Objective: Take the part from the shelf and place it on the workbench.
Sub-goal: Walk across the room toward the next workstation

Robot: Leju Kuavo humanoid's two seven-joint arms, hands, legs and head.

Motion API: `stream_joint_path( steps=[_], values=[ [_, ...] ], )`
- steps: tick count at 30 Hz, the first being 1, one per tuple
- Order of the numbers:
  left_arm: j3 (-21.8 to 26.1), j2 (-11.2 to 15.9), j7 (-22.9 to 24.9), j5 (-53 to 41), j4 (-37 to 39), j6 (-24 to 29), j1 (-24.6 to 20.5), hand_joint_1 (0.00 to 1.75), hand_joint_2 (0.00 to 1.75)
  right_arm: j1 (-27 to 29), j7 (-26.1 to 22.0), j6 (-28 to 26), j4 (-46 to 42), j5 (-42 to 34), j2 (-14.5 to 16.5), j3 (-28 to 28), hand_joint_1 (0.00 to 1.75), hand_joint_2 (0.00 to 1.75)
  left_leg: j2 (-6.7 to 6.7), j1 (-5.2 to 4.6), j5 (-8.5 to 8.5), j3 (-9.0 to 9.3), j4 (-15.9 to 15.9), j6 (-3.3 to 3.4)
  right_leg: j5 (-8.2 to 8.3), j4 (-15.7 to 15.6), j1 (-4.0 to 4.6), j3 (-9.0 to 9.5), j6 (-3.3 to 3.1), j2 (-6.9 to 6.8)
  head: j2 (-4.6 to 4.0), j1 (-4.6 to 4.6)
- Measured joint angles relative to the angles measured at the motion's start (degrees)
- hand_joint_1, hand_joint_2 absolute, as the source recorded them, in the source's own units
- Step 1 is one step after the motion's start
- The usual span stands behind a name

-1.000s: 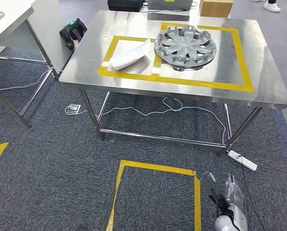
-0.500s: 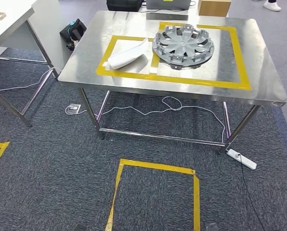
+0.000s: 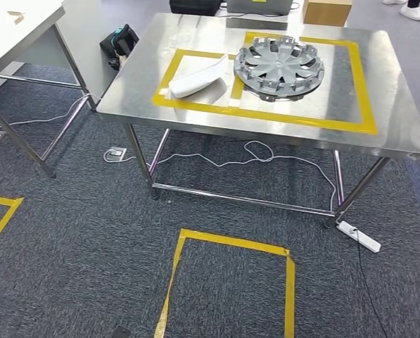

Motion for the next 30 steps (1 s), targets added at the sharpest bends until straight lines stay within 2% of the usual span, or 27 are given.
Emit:
stream_joint_path(
  steps=[1,2,4,5,6,7,8,9,10,11,12,13,14,15,17,18,19,21,22,23,24,25,27,28,29,30],
  values=[
    [0.01,0.05,0.05,0.14,-0.01,0.28,-0.03,0.00,0.00,-0.02,0.14,-1.63,0.02,0.39,0.09,0.01,0.00,0.00,-0.57,0.22,0.03,-0.51,0.59,-0.55,0.96,-3.47,-0.17,2.10,0.41,0.97,0.01,0.10],
    [0.03,0.08,0.10,0.23,-0.01,0.55,-0.04,0.00,0.00,0.00,0.22,-2.74,0.03,0.68,0.17,0.02,0.00,0.00,-1.12,0.33,-0.03,-0.99,1.25,-1.11,1.55,-6.01,-0.31,3.63,0.24,1.76,0.01,0.14],
    [0.11,0.17,0.32,0.32,-0.01,1.59,0.02,0.00,0.00,0.06,0.50,-5.00,0.05,1.37,0.31,0.04,0.00,0.00,-1.92,0.29,0.03,-1.51,1.94,-1.88,1.37,-7.08,-0.14,4.25,-0.97,2.48,0.01,-0.01],
    [0.20,0.18,0.58,0.33,0.00,2.46,0.10,0.00,0.00,0.15,0.77,-6.61,0.04,1.84,0.28,0.04,0.00,0.00,-2.27,0.32,0.16,-1.60,2.00,-2.08,1.47,-6.90,-0.13,4.23,-1.84,1.95,0.00,-0.18],
    [0.30,0.21,0.96,0.34,0.00,3.51,0.20,0.00,0.00,0.18,1.09,-8.46,0.04,2.37,0.26,0.03,0.00,0.00,-2.30,0.41,0.25,-1.66,2.02,-2.21,1.54,-6.70,-0.08,4.12,-2.38,1.39,0.00,-0.33],
    [0.42,0.24,1.44,0.33,0.00,4.55,0.31,0.00,0.00,0.18,1.49,-10.25,0.04,2.88,0.26,0.03,0.00,0.00,-1.74,0.41,-0.26,-1.94,2.58,-2.30,1.68,-6.57,-0.03,4.09,-2.84,0.84,0.00,-0.45],
    [0.54,0.30,1.91,0.34,0.00,5.47,0.36,0.00,0.00,0.24,1.90,-11.78,0.04,3.33,0.26,0.02,0.00,0.00,-0.84,0.35,-1.57,-2.66,4.27,-2.36,1.88,-6.52,0.02,4.06,-3.26,0.27,0.00,-0.63],
    [0.67,0.38,2.37,0.37,0.00,6.23,0.34,0.00,0.00,0.31,2.32,-13.11,0.04,3.75,0.26,0.02,0.00,0.00,0.30,0.23,-3.62,-3.86,7.21,-2.33,2.10,-6.51,0.11,3.98,-3.63,-0.35,0.00,-0.81],
    [0.81,0.48,2.75,0.43,0.00,6.78,0.30,0.00,0.00,0.40,2.73,-14.09,0.04,4.06,0.25,0.02,0.00,0.00,1.30,0.11,-6.03,-5.44,11.15,-2.25,2.27,-6.50,0.26,3.93,-3.88,-0.95,0.00,-0.96],
    [0.99,0.60,3.04,0.50,0.00,7.15,0.25,0.00,0.00,0.50,3.04,-14.75,0.04,4.29,0.25,0.01,0.00,0.00,1.74,0.05,-8.10,-7.04,15.25,-2.15,2.38,-6.49,0.42,3.80,-4.03,-1.65,0.00,-1.05],
    [1.17,0.71,3.26,0.58,0.00,7.37,0.25,0.00,0.00,0.58,3.22,-15.07,0.04,4.44,0.24,0.01,0.00,0.00,1.91,0.01,-9.30,-8.08,18.29,-2.00,2.44,-6.48,0.58,3.65,-4.11,-2.39,0.00,-1.04],
    [1.34,0.78,3.41,0.66,0.00,7.47,0.30,0.00,0.00,0.60,3.31,-15.21,0.04,4.51,0.24,0.00,0.00,0.00,1.98,-0.06,-9.43,-8.23,19.46,-1.78,2.44,-6.48,0.73,3.57,-4.14,-3.11,0.00,-1.04],
    [1.51,0.86,3.51,0.72,0.00,7.51,0.33,0.00,0.00,0.57,3.34,-15.26,0.04,4.56,0.24,0.00,0.00,0.00,2.13,-0.20,-8.54,-7.36,18.46,-1.45,2.41,-6.48,0.85,3.57,-4.14,-3.80,0.00,-1.05],
    [1.63,0.95,3.58,0.75,0.00,7.54,0.34,0.00,0.00,0.52,3.34,-15.28,0.04,4.59,0.24,0.00,0.00,0.00,2.63,-0.41,-6.96,-5.57,15.55,-1.04,2.35,-6.49,0.94,3.64,-4.12,-4.47,0.00,-1.04],
    [1.76,1.08,3.63,0.75,0.00,7.58,0.21,0.00,0.00,0.44,3.35,-15.32,0.04,4.64,0.24,0.00,0.00,0.00,5.26,-1.14,-4.32,-1.46,8.15,-0.25,2.03,-6.38,1.25,3.80,-3.78,-5.64,0.00,-1.09],
    [1.79,1.11,3.67,0.75,0.00,7.63,0.07,0.00,0.00,0.44,3.37,-15.33,0.04,4.65,0.24,0.01,0.00,0.00,6.34,-1.44,-3.82,-0.21,5.67,-0.04,1.87,-6.36,1.44,3.81,-3.51,-6.22,0.00,-1.07],
    [1.81,1.11,3.78,0.75,0.00,7.78,-0.01,0.00,0.00,0.43,3.44,-15.33,0.04,4.66,0.24,0.01,0.00,0.00,6.88,-1.68,-3.84,0.31,4.41,0.05,1.72,-6.37,1.63,3.88,-3.21,-6.82,0.00,-1.04],
    [1.90,1.19,4.19,0.81,0.00,8.35,0.04,0.00,0.00,0.32,3.76,-15.29,0.04,4.65,0.24,0.01,0.00,0.00,5.76,-1.72,-3.94,0.24,3.94,0.26,1.51,-6.59,1.70,4.16,-2.65,-7.92,0.00,-0.95],
    [2.00,1.26,4.47,0.87,0.00,8.72,0.14,0.00,0.00,0.23,3.93,-15.26,0.04,4.64,0.23,0.00,0.00,0.00,5.08,-1.64,-3.85,0.24,3.80,0.47,1.11,-6.36,1.60,4.21,-2.36,-7.34,0.00,-0.87],
    [2.12,1.37,4.75,0.95,0.00,9.03,0.16,0.00,0.00,0.20,4.08,-15.21,0.04,4.60,0.21,0.00,0.00,0.00,4.43,-1.53,-3.73,0.26,3.68,0.73,0.26,-5.31,1.47,3.83,-2.11,-6.05,0.00,-0.76],
    [2.23,1.44,4.98,1.01,0.00,9.26,0.09,0.00,0.00,0.23,4.16,-15.16,0.04,4.56,0.20,-0.01,0.00,0.00,3.75,-1.41,-3.60,0.24,3.57,1.03,-1.19,-2.93,1.37,2.78,-1.91,-4.30,0.00,-0.63],
    [2.32,1.50,5.19,1.04,0.00,9.44,0.00,0.00,0.00,0.30,4.22,-15.09,0.05,4.50,0.18,-0.02,0.00,0.00,3.08,-1.41,-3.54,0.15,3.57,1.25,-3.02,0.63,1.34,1.14,-1.84,-2.50,0.00,-0.46],
    [2.43,1.57,5.53,1.04,0.00,9.71,-0.09,0.00,0.00,0.49,4.27,-14.96,0.06,4.44,0.19,-0.07,0.00,0.00,1.51,-1.54,-3.40,-0.03,3.57,1.63,-5.90,8.07,1.41,-2.56,-1.88,-1.03,0.00,-0.32],
    [2.52,1.60,5.70,1.03,0.00,9.90,-0.07,0.00,0.00,0.54,4.27,-14.92,0.07,4.45,0.19,-0.10,0.00,0.00,0.70,-1.62,-3.33,-0.07,3.58,1.71,-5.97,9.73,1.46,-3.56,-1.98,-0.85,0.00,-0.28],
    [2.63,1.64,5.87,1.02,0.00,10.10,-0.03,0.00,0.00,0.56,4.27,-14.92,0.07,4.49,0.19,-0.13,0.00,0.00,-0.14,-1.69,-3.25,-0.07,3.58,1.72,-4.88,9.13,1.50,-3.52,-2.13,-0.71,0.00,-0.28],
    [2.75,1.68,5.99,1.02,0.00,10.34,0.00,0.00,0.00,0.53,4.27,-14.92,0.07,4.56,0.19,-0.16,0.00,0.00,-1.01,-1.73,-3.15,-0.06,3.59,1.65,-2.90,6.41,1.53,-2.44,-2.34,-0.30,0.00,-0.28]
  ],
)
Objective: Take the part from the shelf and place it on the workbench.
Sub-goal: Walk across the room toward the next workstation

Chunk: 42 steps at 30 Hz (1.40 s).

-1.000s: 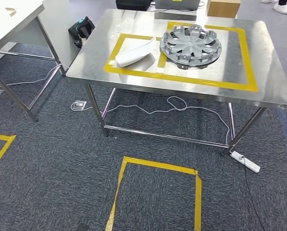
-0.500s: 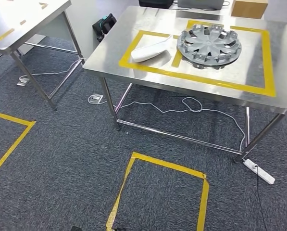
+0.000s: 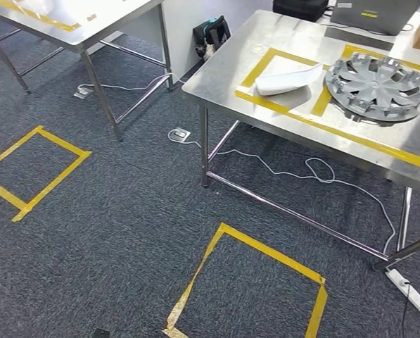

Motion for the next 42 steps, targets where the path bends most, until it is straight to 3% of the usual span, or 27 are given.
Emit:
stream_joint_path(
  steps=[2,4,6,7,9,11,13,14,16,17,19,20,24,26,27,30,31,32,33,35,37,39,40,42],
  values=[
    [0.15,0.06,0.14,-0.06,0.00,0.50,-0.04,0.00,0.00,-0.05,0.01,0.01,0.01,0.23,0.00,-0.04,0.00,0.00,-1.56,-0.04,0.23,-0.09,0.13,-0.34,3.76,-8.00,-0.15,3.48,-0.56,3.09,0.00,-0.01],
    [0.21,0.15,0.18,-0.38,0.00,1.03,-0.14,0.00,0.00,-0.07,0.01,0.03,0.02,0.57,0.01,-0.05,0.00,0.00,-2.91,0.03,0.55,-0.42,0.18,-0.88,4.90,-12.46,-0.25,5.35,-0.99,5.67,0.00,-0.04],
    [0.26,0.33,0.20,-0.92,0.00,1.42,-0.03,0.00,0.00,-0.09,0.07,0.19,0.02,0.82,0.05,-0.08,0.00,0.00,-4.35,0.26,1.04,-0.80,-0.02,-1.64,5.00,-12.98,-0.12,5.67,-1.46,4.86,0.00,-0.06],
    [0.27,0.48,0.21,-1.17,0.00,1.54,0.10,0.00,0.00,-0.14,0.12,0.40,0.02,0.87,0.10,-0.09,0.00,0.00,-4.12,0.29,1.00,-1.05,0.12,-1.96,5.25,-13.19,-0.13,5.90,-1.80,4.05,0.00,-0.08],
    [0.31,0.74,0.21,-1.55,-0.01,1.71,0.21,0.00,0.00,-0.12,0.24,1.03,0.02,0.91,0.21,-0.14,0.00,0.00,-1.41,0.23,-0.84,-2.45,2.72,-2.57,5.79,-13.71,-0.35,6.32,-2.41,2.28,0.00,-0.46],
    [0.32,0.86,0.21,-1.80,-0.01,1.79,0.07,0.00,0.00,-0.02,0.42,1.96,0.03,0.78,0.22,-0.22,0.00,0.00,1.93,0.40,-4.70,-5.54,9.43,-3.23,5.92,-13.88,-0.35,6.35,-2.62,0.41,0.00,-0.86],
    [0.32,0.96,0.21,-1.95,-0.01,1.79,0.02,0.00,0.00,0.02,0.67,2.80,0.06,0.63,0.24,-0.37,0.00,0.00,2.90,0.83,-6.86,-8.10,15.20,-3.81,5.84,-13.87,-0.40,6.31,-2.58,-1.61,0.00,-0.91],
    [0.32,1.03,0.21,-1.97,-0.01,1.78,0.06,0.00,0.00,0.00,0.75,3.04,0.08,0.60,0.25,-0.44,0.00,0.00,3.05,1.04,-6.46,-8.10,15.54,-4.02,5.77,-13.86,-0.46,6.33,-2.50,-2.53,0.00,-0.90],
    [0.32,1.22,0.17,-1.99,-0.02,1.79,0.14,0.00,0.00,-0.12,0.80,3.24,0.10,0.61,0.27,-0.51,0.00,0.00,4.11,1.35,-3.31,-5.00,10.33,-4.33,5.53,-13.85,-0.64,6.55,-2.14,-4.04,0.00,-0.91],
    [0.32,1.28,0.13,-1.99,-0.01,1.80,0.10,0.00,0.00,-0.17,0.82,3.29,0.10,0.61,0.27,-0.54,0.00,0.00,5.72,1.32,-1.85,-2.76,6.44,-4.52,5.31,-13.82,-0.56,6.71,-1.80,-4.72,0.00,-0.93],
    [0.32,1.32,0.02,-1.99,-0.02,1.81,-0.08,0.00,0.00,-0.20,0.86,3.38,0.10,0.61,0.26,-0.59,0.00,0.00,8.47,1.07,-0.53,0.25,0.99,-4.47,4.78,-13.64,-0.28,6.66,-1.11,-5.62,0.00,-1.12],
    [0.32,1.29,-0.01,-1.99,-0.02,1.82,-0.17,0.00,0.00,-0.19,0.87,3.40,0.10,0.61,0.25,-0.60,0.00,0.00,9.19,0.92,-0.65,0.66,0.16,-4.39,4.60,-13.56,-0.11,6.54,-0.90,-5.84,0.00,-1.20],
    [0.32,1.29,-0.02,-1.99,-0.02,1.82,-0.24,0.00,0.00,-0.17,0.88,3.41,0.11,0.61,0.25,-0.61,0.00,0.00,8.98,0.91,-0.64,0.66,0.04,-4.09,4.49,-13.50,-0.09,6.45,-0.79,-5.92,0.00,-1.24],
    [0.33,1.33,-0.04,-1.99,-0.02,1.82,-0.22,0.00,0.00,-0.22,0.88,3.51,0.11,0.61,0.26,-0.71,0.00,0.00,8.15,0.94,-0.70,0.58,0.11,-3.40,4.44,-13.88,-0.02,6.91,-0.56,-6.58,0.00,-0.96],
    [0.36,1.48,-0.07,-1.93,-0.02,1.82,-0.18,0.00,0.00,-0.28,0.82,3.68,0.11,0.61,0.27,-0.80,0.00,0.00,7.05,0.99,-0.68,0.53,0.09,-2.66,3.25,-12.47,-0.11,6.59,-0.26,-5.54,0.00,-0.71],
    [0.45,1.91,-0.15,-1.75,-0.02,1.82,-0.17,0.00,0.00,-0.18,0.56,4.36,0.16,0.61,0.32,-0.99,0.00,0.00,2.72,0.79,-0.60,0.45,-0.05,-0.79,-2.88,0.48,-0.32,0.55,0.12,-0.82,0.00,-0.15],
    [0.45,1.93,-0.16,-1.73,-0.02,1.82,-0.18,0.00,0.00,-0.11,0.54,4.44,0.18,0.61,0.32,-1.00,0.00,0.00,1.66,0.66,-0.60,0.48,-0.05,-0.67,-3.00,2.70,-0.23,-0.97,-0.10,-0.46,0.00,-0.10],
    [0.45,1.96,-0.16,-1.72,-0.02,1.82,-0.14,0.00,0.00,-0.11,0.55,4.44,0.19,0.62,0.32,-1.02,0.00,0.00,0.81,0.60,-0.60,0.56,-0.05,-0.66,-1.50,1.42,-0.18,-0.80,-0.32,-0.29,0.00,-0.11],
    [0.45,1.98,-0.16,-1.70,-0.02,1.82,-0.11,0.00,0.00,-0.14,0.54,4.44,0.20,0.62,0.32,-1.03,0.00,0.00,-0.06,0.58,-0.58,0.66,-0.04,-0.69,0.73,-1.79,-0.14,0.37,-0.57,0.18,0.00,-0.10],
    [0.45,2.00,-0.17,-1.68,-0.02,1.82,-0.12,0.00,0.00,-0.19,0.52,4.44,0.22,0.63,0.32,-1.07,0.00,0.00,-1.60,0.54,-0.52,0.70,0.07,-0.93,4.41,-9.26,-0.26,3.37,-0.94,3.02,0.00,-0.14],
    [0.45,1.99,-0.18,-1.68,-0.02,1.82,-0.15,0.00,0.00,-0.25,0.51,4.44,0.25,0.63,0.33,-1.10,0.00,0.00,-2.86,0.60,-0.36,0.48,0.13,-1.48,5.48,-12.67,-0.27,4.72,-1.15,4.83,0.00,-0.19],
    [0.47,2.04,-0.19,-1.68,-0.02,1.82,0.00,0.00,0.00,-0.36,0.51,4.45,0.26,0.63,0.37,-1.14,0.00,0.00,-3.82,0.84,-0.06,0.21,-0.02,-2.23,5.77,-13.07,-0.11,5.16,-1.63,3.67,0.00,-0.19],
    [0.48,2.08,-0.19,-1.68,-0.02,1.82,0.10,0.00,0.00,-0.37,0.51,4.45,0.26,0.64,0.39,-1.17,0.00,0.00,-3.25,0.86,-0.29,-0.02,0.28,-2.53,6.03,-13.35,-0.11,5.41,-2.01,2.98,0.00,-0.23],
    [0.50,2.14,-0.19,-1.68,-0.02,1.82,0.09,0.00,0.00,-0.26,0.51,4.44,0.26,0.67,0.44,-1.25,0.00,0.00,-0.52,0.77,-2.58,-1.67,3.62,-3.00,6.53,-13.97,-0.26,5.73,-2.62,1.37,0.00,-0.41]
  ],
)
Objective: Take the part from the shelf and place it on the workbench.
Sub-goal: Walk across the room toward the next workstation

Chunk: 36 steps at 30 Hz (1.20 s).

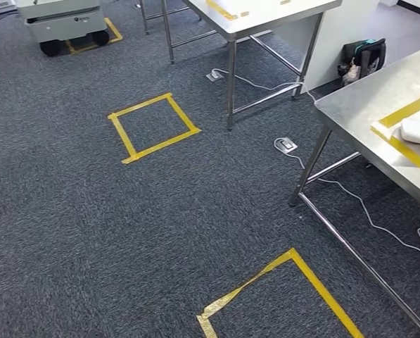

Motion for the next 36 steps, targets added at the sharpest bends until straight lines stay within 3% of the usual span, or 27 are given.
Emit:
stream_joint_path(
  steps=[2,4,5,6,8,10,12,13,14,15,17,18,19,20,21,23,24,26,28,30,32,34,35,36],
  values=[
    [0.00,-0.05,0.00,0.00,0.00,0.00,-0.14,0.00,0.00,0.13,-0.01,0.00,0.00,-0.01,0.01,-0.09,0.00,0.00,2.56,0.04,-3.71,-3.26,6.94,-0.43,0.08,-0.13,0.07,0.01,-0.22,-1.70,0.00,-0.13],
    [0.00,-0.09,-0.01,0.00,0.00,-0.01,-0.12,0.00,0.00,0.14,0.01,0.01,0.00,-0.03,0.01,-0.16,0.00,0.00,3.30,0.31,-4.92,-5.27,11.37,-0.83,-0.02,-0.12,0.02,0.00,-0.19,-3.50,0.00,-0.14],
    [0.00,-0.07,-0.02,0.00,0.00,-0.02,-0.08,0.00,0.00,0.11,0.01,0.02,0.00,-0.03,0.01,-0.19,0.00,0.00,3.52,0.49,-4.00,-4.87,10.73,-1.01,-0.10,-0.12,-0.05,0.02,-0.10,-4.32,0.00,-0.15],
    [0.01,-0.03,-0.02,0.00,0.00,-0.02,-0.05,0.00,0.00,0.06,0.01,0.02,0.00,-0.02,0.01,-0.20,0.00,0.00,3.98,0.68,-2.36,-3.45,8.17,-1.19,-0.21,-0.11,-0.14,0.11,0.07,-5.08,0.00,-0.16],
    [0.02,-0.08,-0.08,0.00,0.00,-0.02,-0.16,0.00,0.00,0.04,0.01,0.02,0.00,-0.02,0.00,-0.23,0.00,0.00,7.01,0.85,0.66,0.63,0.89,-1.49,-0.69,0.10,0.01,0.25,0.73,-6.38,0.00,-0.34],
    [0.02,-0.23,-0.25,-0.01,0.00,-0.01,-0.42,0.00,0.00,0.06,-0.01,0.04,0.00,-0.03,-0.02,-0.26,0.00,0.00,9.08,0.76,1.41,2.82,-3.08,-0.94,-1.29,0.21,0.38,0.46,1.52,-7.62,0.00,-0.15],
    [0.02,-0.23,-0.46,-0.01,0.00,0.00,-0.44,0.00,0.00,-0.12,-0.03,0.20,0.00,-0.06,-0.01,-0.27,0.00,0.00,7.92,0.58,1.16,2.90,-3.42,0.13,-1.67,-0.08,0.36,1.20,2.16,-8.87,0.00,0.23],
    [0.02,-0.18,-0.56,-0.01,0.00,0.00,-0.36,0.00,0.00,-0.25,-0.05,0.30,0.00,-0.07,0.00,-0.28,0.00,0.00,7.25,0.56,1.18,2.94,-3.49,0.54,-2.00,0.00,0.18,1.52,2.49,-8.66,0.00,0.28],
    [0.03,-0.10,-0.62,0.00,0.00,0.00,-0.34,0.00,0.00,-0.35,-0.07,0.39,0.00,-0.08,0.02,-0.28,0.00,0.00,6.54,0.58,1.26,2.96,-3.55,0.96,-2.82,0.91,0.02,1.39,2.74,-7.55,0.00,0.35],
    [0.03,-0.03,-0.64,-0.01,0.00,0.00,-0.37,0.00,0.00,-0.34,-0.09,0.45,0.00,-0.10,0.03,-0.28,0.00,0.00,5.86,0.60,1.39,2.99,-3.61,1.37,-4.24,3.11,-0.09,0.56,2.91,-5.91,0.00,0.45],
    [0.04,0.02,-0.64,-0.14,0.00,-0.01,-0.43,0.00,0.00,-0.17,-0.09,0.53,0.01,-0.18,0.03,-0.29,0.00,0.00,4.41,0.43,1.52,2.88,-3.62,1.97,-7.98,10.81,-0.10,-3.24,2.86,-2.74,0.00,0.63],
    [0.04,0.01,-0.64,-0.24,0.00,-0.02,-0.43,0.00,0.00,-0.02,-0.05,0.56,0.02,-0.26,0.04,-0.31,0.00,0.00,3.60,0.27,1.55,2.84,-3.62,2.14,-9.25,14.60,-0.06,-5.29,2.72,-2.16,0.00,0.65],
    [0.04,-0.02,-0.70,-0.38,0.00,-0.03,-0.39,0.00,0.00,0.07,0.00,0.60,0.02,-0.39,0.04,-0.35,0.00,0.00,2.70,0.12,1.55,2.84,-3.61,2.22,-9.45,16.77,0.00,-6.71,2.50,-1.92,0.00,0.64],
    [0.04,-0.03,-0.81,-0.54,0.00,-0.04,-0.34,0.00,0.00,0.15,0.08,0.64,0.02,-0.58,0.05,-0.45,0.00,0.00,1.81,0.00,1.56,2.88,-3.61,2.24,-8.50,16.75,0.07,-7.18,2.24,-1.76,0.00,0.64],
    [0.04,-0.08,-0.94,-0.69,0.00,-0.04,-0.30,0.00,0.00,0.18,0.15,0.71,0.02,-0.78,0.05,-0.59,0.00,0.00,0.93,-0.06,1.57,2.94,-3.60,2.24,-6.57,14.51,0.15,-6.57,1.93,-1.41,0.00,0.63],
    [0.03,-0.33,-1.12,-0.91,0.00,-0.03,-0.33,0.00,0.00,0.16,0.20,0.90,0.02,-1.05,0.05,-0.97,0.00,0.00,-0.68,-0.13,1.60,3.00,-3.53,2.11,-2.28,6.75,0.25,-3.61,1.38,0.91,0.00,0.64],
    [0.02,-0.52,-1.14,-0.94,0.00,-0.01,-0.40,0.00,0.00,0.15,0.19,0.98,0.02,-1.08,0.05,-1.15,0.00,0.00,-1.39,-0.14,1.64,2.94,-3.46,1.93,-0.97,3.63,0.23,-2.37,1.30,2.08,0.00,0.62],
    [0.02,-0.92,-1.14,-0.96,0.01,-0.01,-0.39,0.00,0.00,0.02,0.17,1.11,0.02,-1.09,0.05,-1.44,0.00,0.00,-2.50,-0.02,1.79,2.65,-3.45,1.31,-0.41,1.23,0.35,-1.34,1.23,3.13,0.00,0.58],
    [0.02,-1.17,-1.14,-0.93,0.02,-0.01,-0.20,0.00,0.00,-0.10,0.16,1.17,0.02,-1.08,0.09,-1.58,0.00,0.00,-2.91,0.21,1.97,2.29,-3.53,0.60,0.02,0.83,0.44,-0.98,0.84,1.82,0.00,0.56],
    [0.02,-1.29,-1.14,-0.87,0.02,-0.01,-0.17,0.00,0.00,0.01,0.11,1.19,0.02,-1.05,0.15,-1.66,0.00,0.00,-0.63,0.12,0.38,1.13,-1.50,0.08,0.59,0.14,0.30,-0.74,0.24,0.38,0.00,0.35],
    [0.02,-1.38,-1.14,-0.84,0.02,-0.03,-0.35,0.00,0.00,0.18,0.07,1.20,0.02,-0.99,0.17,-1.72,0.00,0.00,2.33,0.06,-3.35,-1.80,4.74,-0.37,0.77,-0.16,0.28,-0.74,-0.09,-1.25,0.00,0.12],
    [0.02,-1.43,-1.14,-0.81,0.02,-0.04,-0.41,0.00,0.00,0.24,0.03,1.24,0.02,-0.94,0.18,-1.76,0.00,0.00,3.20,0.19,-5.65,-4.56,10.76,-0.82,0.70,-0.17,0.27,-0.82,-0.16,-3.05,0.00,0.08],
    [0.02,-1.42,-1.14,-0.79,0.02,-0.04,-0.38,0.00,0.00,0.22,0.02,1.26,0.02,-0.93,0.18,-1.78,0.00,0.00,3.36,0.28,-5.32,-4.77,11.37,-0.99,0.64,-0.16,0.23,-0.82,-0.16,-3.90,0.00,0.07],
    [0.03,-1.40,-1.14,-0.75,0.02,-0.04,-0.35,0.00,0.00,0.19,-0.01,1.29,0.02,-0.91,0.18,-1.80,0.00,0.00,3.60,0.38,-4.01,-3.88,9.80,-1.13,0.57,-0.16,0.17,-0.78,-0.07,-4.69,0.00,0.06]
  ],
)
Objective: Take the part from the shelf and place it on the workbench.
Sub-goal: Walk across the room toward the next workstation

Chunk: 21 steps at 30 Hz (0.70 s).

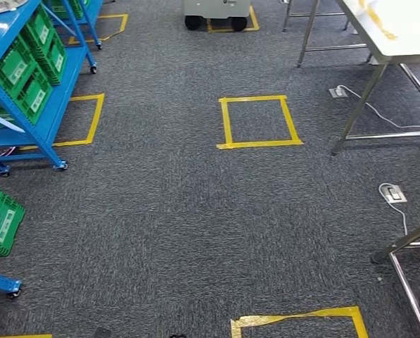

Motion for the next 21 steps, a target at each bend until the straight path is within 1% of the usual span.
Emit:
stream_joint_path(
  steps=[1,2,3,4,5,6,7,8,9,10,11,12,13,14,15,16,17,18,19,20,21],
  values=[
    [0.01,0.02,0.00,0.03,0.00,0.00,0.01,0.00,0.00,-0.04,-0.03,0.02,0.00,0.01,0.00,-0.03,0.00,0.00,0.76,0.07,1.85,1.82,-3.29,-0.11,-0.11,0.02,-0.06,0.10,0.17,-0.73,0.00,0.00],
    [0.01,0.00,0.00,0.04,0.00,-0.01,-0.03,0.00,0.00,-0.06,-0.08,0.04,0.00,0.02,-0.01,-0.07,0.00,0.00,2.37,0.07,3.47,3.99,-7.17,-0.23,-0.29,0.08,0.01,0.21,0.44,-1.39,0.00,-0.07],
    [0.01,-0.03,0.00,0.05,0.00,-0.03,-0.16,0.00,0.00,-0.03,-0.12,0.08,0.00,0.02,-0.01,-0.10,0.00,0.00,3.64,0.03,4.59,5.79,-10.50,-0.05,-0.54,0.25,0.15,0.21,0.81,-2.06,0.00,-0.13],
    [0.01,-0.07,0.01,0.05,0.00,-0.04,-0.29,0.00,0.00,-0.02,-0.17,0.11,0.00,0.02,-0.01,-0.14,0.00,0.00,4.60,-0.05,5.09,6.93,-12.66,0.27,-0.78,0.36,0.33,0.27,1.17,-2.67,0.00,-0.08],
    [0.00,-0.10,0.01,0.05,0.00,-0.06,-0.36,0.00,0.00,-0.06,-0.23,0.16,0.00,0.02,-0.01,-0.16,0.00,0.00,4.89,-0.16,5.07,7.35,-13.57,0.69,-0.99,0.40,0.49,0.37,1.52,-3.28,0.00,-0.03],
    [-0.01,-0.08,0.02,0.05,0.00,-0.07,-0.34,0.00,0.00,-0.16,-0.27,0.19,0.00,0.02,0.00,-0.18,0.00,0.00,4.12,-0.24,5.03,7.28,-13.70,1.24,-1.13,0.37,0.52,0.60,1.81,-3.94,0.00,0.09],
    [-0.01,-0.05,0.02,0.05,0.00,-0.07,-0.22,0.00,0.00,-0.31,-0.32,0.21,0.00,0.03,0.00,-0.18,0.00,0.00,3.47,-0.21,5.08,7.26,-13.78,1.65,-1.28,0.33,0.37,0.79,2.13,-4.01,0.00,0.19],
    [0.00,-0.01,0.04,0.07,0.00,-0.07,-0.12,0.00,0.00,-0.43,-0.35,0.22,0.00,0.07,0.00,-0.19,0.00,0.00,2.84,-0.16,5.16,7.28,-13.87,2.00,-1.78,0.82,0.21,0.79,2.44,-3.12,0.00,0.24],
    [0.01,0.02,0.08,0.09,0.00,-0.07,-0.10,0.00,0.00,-0.44,-0.36,0.24,0.00,0.11,0.00,-0.20,0.00,0.00,2.17,-0.06,5.29,7.28,-13.96,2.40,-2.80,2.33,0.05,0.24,2.70,-1.64,0.00,0.36],
    [0.01,0.03,0.12,0.11,0.00,-0.07,-0.16,0.00,0.00,-0.38,-0.38,0.26,0.00,0.15,0.00,-0.21,0.00,0.00,1.53,0.04,5.40,7.28,-14.04,2.73,-4.35,5.06,-0.08,-1.01,2.92,0.20,0.00,0.46],
    [0.02,0.03,0.16,0.13,0.00,-0.08,-0.23,0.00,0.00,-0.26,-0.40,0.31,0.01,0.19,0.00,-0.22,0.00,0.00,0.87,0.03,5.44,7.24,-14.04,2.97,-6.19,8.77,-0.10,-2.68,2.99,1.71,0.00,0.60],
    [0.02,0.03,0.18,0.14,0.00,-0.09,-0.28,0.00,0.00,-0.13,-0.41,0.36,0.01,0.19,0.00,-0.24,0.00,0.00,0.12,-0.01,5.47,7.20,-14.03,3.15,-7.81,12.76,-0.09,-4.66,3.01,2.40,0.00,0.67],
    [0.02,0.03,0.18,0.15,0.00,-0.10,-0.29,0.00,0.00,-0.05,-0.42,0.40,0.02,0.20,0.00,-0.25,0.00,0.00,-0.70,-0.07,5.48,7.19,-14.03,3.22,-8.63,15.71,-0.09,-6.28,2.97,2.67,0.00,0.68],
    [0.02,0.04,0.19,0.17,0.00,-0.12,-0.24,0.00,0.00,0.01,-0.42,0.44,0.02,0.20,0.00,-0.26,0.00,0.00,-1.54,-0.11,5.49,7.20,-14.03,3.24,-8.39,16.83,-0.08,-7.12,2.87,2.78,0.00,0.70],
    [0.02,0.05,0.19,0.20,0.00,-0.12,-0.19,0.00,0.00,0.02,-0.42,0.45,0.02,0.20,0.00,-0.26,0.00,0.00,-2.41,-0.13,5.52,7.24,-14.02,3.22,-7.05,15.70,-0.09,-6.90,2.72,2.94,0.00,0.69],
    [0.02,0.05,0.19,0.22,0.00,-0.13,-0.16,0.00,0.00,0.00,-0.42,0.45,0.02,0.21,0.00,-0.27,0.00,0.00,-3.26,-0.12,5.56,7.30,-14.02,3.16,-4.95,12.57,-0.12,-5.64,2.55,3.39,0.00,0.69],
    [0.02,0.04,0.19,0.25,0.00,-0.14,-0.14,0.00,0.00,-0.03,-0.42,0.45,0.02,0.22,0.00,-0.27,0.00,0.00,-4.04,-0.06,5.60,7.34,-14.02,3.04,-2.91,8.54,-0.21,-3.90,2.41,4.65,0.00,0.70],
    [0.02,0.03,0.19,0.25,0.00,-0.18,-0.17,0.00,0.00,-0.03,-0.42,0.46,0.03,0.23,0.00,-0.27,0.00,0.00,-4.79,-0.08,5.64,7.27,-13.94,2.81,-1.52,4.88,-0.37,-2.30,2.29,6.32,0.00,0.68],
    [0.02,0.03,0.20,0.25,0.00,-0.22,-0.22,0.00,0.00,-0.03,-0.43,0.49,0.04,0.25,0.00,-0.28,0.00,0.00,-5.48,-0.05,5.74,7.13,-13.89,2.49,-0.78,2.40,-0.48,-1.21,2.17,7.65,0.00,0.67],
    [0.02,0.03,0.20,0.24,0.00,-0.27,-0.24,0.00,0.00,-0.05,-0.43,0.51,0.05,0.27,0.00,-0.28,0.00,0.00,-6.11,0.02,5.89,6.93,-13.92,2.09,-0.66,1.23,-0.51,-0.63,2.01,8.54,0.00,0.63],
    [0.02,0.04,0.20,0.23,0.00,-0.32,-0.19,0.00,0.00,-0.08,-0.44,0.54,0.07,0.29,0.00,-0.29,0.00,0.00,-6.77,0.12,6.12,6.72,-14.04,1.62,-0.68,1.02,-0.42,-0.45,1.77,8.45,0.00,0.61]
  ],
)
